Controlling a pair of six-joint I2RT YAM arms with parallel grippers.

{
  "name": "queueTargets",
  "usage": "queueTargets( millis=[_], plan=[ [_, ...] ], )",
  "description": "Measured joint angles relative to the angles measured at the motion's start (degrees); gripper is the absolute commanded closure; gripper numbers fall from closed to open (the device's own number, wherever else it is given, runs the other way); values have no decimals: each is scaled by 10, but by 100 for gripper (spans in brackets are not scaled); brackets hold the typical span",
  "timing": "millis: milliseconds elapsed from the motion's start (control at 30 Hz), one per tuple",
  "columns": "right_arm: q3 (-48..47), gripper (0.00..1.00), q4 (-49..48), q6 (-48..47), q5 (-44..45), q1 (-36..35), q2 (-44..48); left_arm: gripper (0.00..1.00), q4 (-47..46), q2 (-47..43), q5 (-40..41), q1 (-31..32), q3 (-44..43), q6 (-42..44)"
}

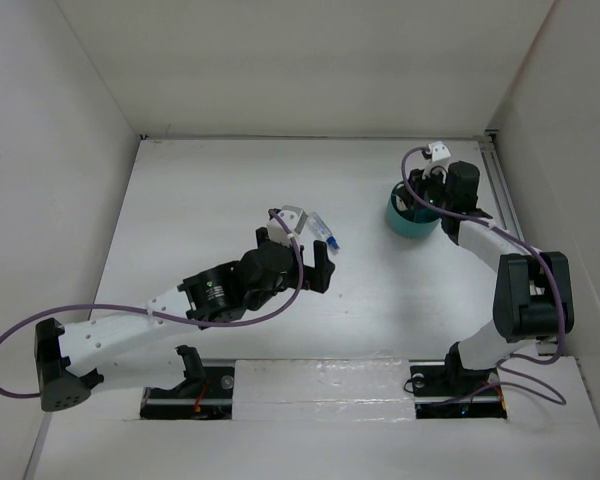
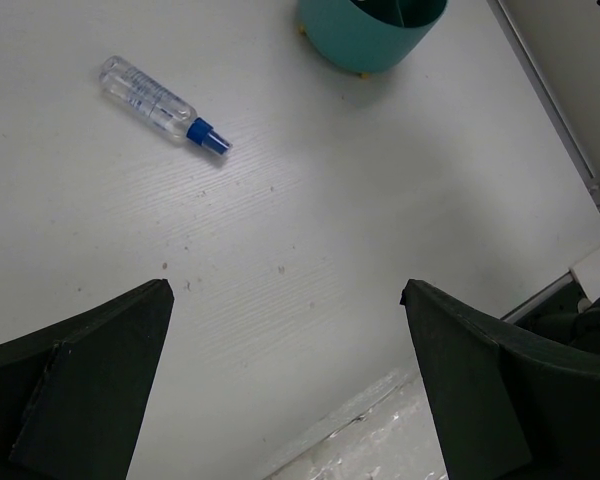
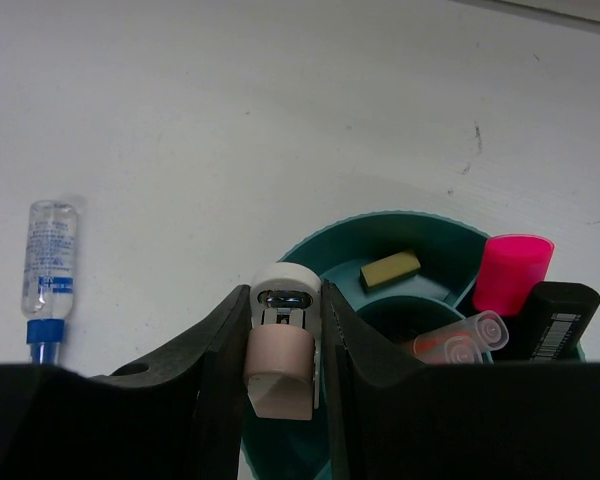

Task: Sort the stationery into containers
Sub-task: Place the stapler in the storage box.

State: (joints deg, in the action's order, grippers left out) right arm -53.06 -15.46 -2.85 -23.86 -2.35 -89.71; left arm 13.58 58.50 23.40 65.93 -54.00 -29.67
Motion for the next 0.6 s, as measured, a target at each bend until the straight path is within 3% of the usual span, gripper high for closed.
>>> queueTargets(
  millis=[200,400,600],
  plan=[
    [0,62,1,-4,8,-5,0,0,0,0,5,0,0,-1],
    [0,45,1,-7,10,-11,0,0,0,0,6,0,0,-2],
    [-1,45,1,-10,14,-19,0,0,0,0,6,0,0,-2]
  ],
)
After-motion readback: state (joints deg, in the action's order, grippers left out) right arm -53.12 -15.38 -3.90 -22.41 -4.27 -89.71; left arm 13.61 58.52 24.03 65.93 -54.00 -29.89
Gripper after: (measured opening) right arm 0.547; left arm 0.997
